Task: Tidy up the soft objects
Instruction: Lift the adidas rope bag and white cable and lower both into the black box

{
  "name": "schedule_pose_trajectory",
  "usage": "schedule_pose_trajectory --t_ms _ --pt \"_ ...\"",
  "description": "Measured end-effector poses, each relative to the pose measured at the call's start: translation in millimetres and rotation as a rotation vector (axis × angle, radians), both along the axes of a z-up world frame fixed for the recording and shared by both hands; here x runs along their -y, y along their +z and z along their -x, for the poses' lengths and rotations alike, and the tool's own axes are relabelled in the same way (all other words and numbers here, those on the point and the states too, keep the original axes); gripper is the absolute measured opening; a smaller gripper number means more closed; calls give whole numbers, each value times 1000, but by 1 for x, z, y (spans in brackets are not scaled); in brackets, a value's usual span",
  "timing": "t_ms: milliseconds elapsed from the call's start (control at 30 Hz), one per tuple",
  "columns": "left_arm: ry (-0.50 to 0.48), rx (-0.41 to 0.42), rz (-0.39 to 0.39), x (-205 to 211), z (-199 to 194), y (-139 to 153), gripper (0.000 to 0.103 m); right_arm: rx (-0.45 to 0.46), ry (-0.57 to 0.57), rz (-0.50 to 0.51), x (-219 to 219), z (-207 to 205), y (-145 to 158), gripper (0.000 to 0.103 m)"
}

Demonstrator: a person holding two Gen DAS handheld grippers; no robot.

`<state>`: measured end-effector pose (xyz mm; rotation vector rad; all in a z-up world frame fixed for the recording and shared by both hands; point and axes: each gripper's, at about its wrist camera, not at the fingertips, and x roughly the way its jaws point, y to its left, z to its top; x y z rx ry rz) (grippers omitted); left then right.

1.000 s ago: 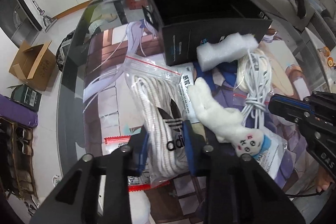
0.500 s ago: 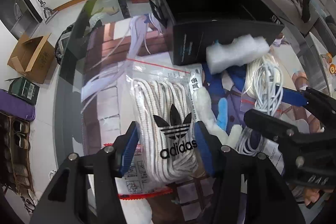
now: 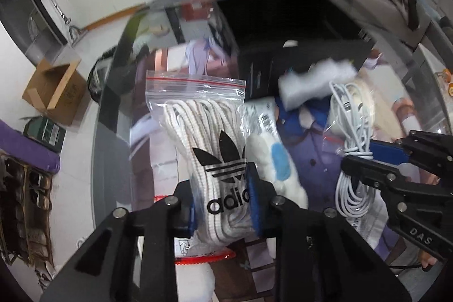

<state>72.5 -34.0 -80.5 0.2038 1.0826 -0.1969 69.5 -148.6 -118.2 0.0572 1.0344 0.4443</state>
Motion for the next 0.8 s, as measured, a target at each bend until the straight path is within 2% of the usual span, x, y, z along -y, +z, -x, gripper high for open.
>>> schedule_pose_trajectory --t_ms 100,233,333,433,533,633,800 --pt "-3 46 23 -2 7 12 26 32 -10 -15 9 5 11 23" --pt "-2 127 36 -2 11 31 26 123 -19 -11 22 23 34 23" --pt "7 197 65 -2 10 54 26 249 -20 7 22 28 59 23" --pt "12 311 104 0 3 88 26 378 -37 14 22 32 91 23" --pt "14 398 177 3 -10 117 26 530 -55 41 24 30 127 23" --pt "14 422 231 4 -31 127 26 628 -83 85 23 16 153 23" --pt "38 391 235 9 -72 113 26 650 -135 118 33 -14 160 23"
